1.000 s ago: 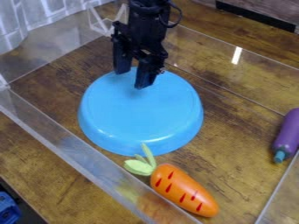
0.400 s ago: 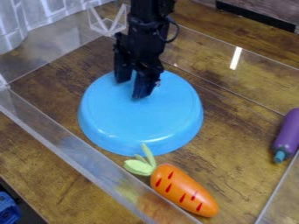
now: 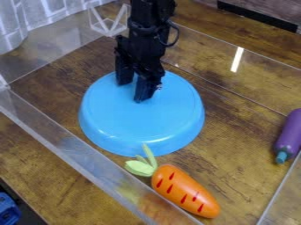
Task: Remove the lemon from the blue tray and put it on the table
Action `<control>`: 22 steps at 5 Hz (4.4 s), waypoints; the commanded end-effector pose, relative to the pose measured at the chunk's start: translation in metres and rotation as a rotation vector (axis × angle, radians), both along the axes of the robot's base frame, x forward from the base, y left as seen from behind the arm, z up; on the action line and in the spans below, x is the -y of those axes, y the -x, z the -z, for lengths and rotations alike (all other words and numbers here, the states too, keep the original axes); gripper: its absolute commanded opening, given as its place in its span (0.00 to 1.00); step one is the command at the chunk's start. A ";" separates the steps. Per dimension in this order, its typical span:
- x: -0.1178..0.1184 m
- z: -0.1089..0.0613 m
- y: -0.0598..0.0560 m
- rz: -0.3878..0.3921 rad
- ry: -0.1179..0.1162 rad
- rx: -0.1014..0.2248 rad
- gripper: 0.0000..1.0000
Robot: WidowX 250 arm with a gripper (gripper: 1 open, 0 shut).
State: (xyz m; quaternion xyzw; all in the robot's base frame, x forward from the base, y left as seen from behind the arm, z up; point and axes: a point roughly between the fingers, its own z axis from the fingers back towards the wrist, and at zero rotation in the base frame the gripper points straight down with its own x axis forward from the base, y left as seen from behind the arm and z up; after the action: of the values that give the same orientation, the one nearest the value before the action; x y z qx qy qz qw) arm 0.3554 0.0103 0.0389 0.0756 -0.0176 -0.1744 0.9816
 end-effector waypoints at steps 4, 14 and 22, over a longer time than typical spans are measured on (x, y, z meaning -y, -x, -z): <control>0.031 -0.036 0.016 0.099 -0.001 0.049 1.00; 0.002 -0.035 0.056 0.372 -0.032 0.066 1.00; -0.009 -0.004 0.080 0.390 -0.044 0.116 0.00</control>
State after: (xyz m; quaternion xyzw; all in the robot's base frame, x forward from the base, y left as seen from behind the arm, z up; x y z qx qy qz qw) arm 0.2744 0.0129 0.0414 0.0981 -0.0806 -0.3614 0.9237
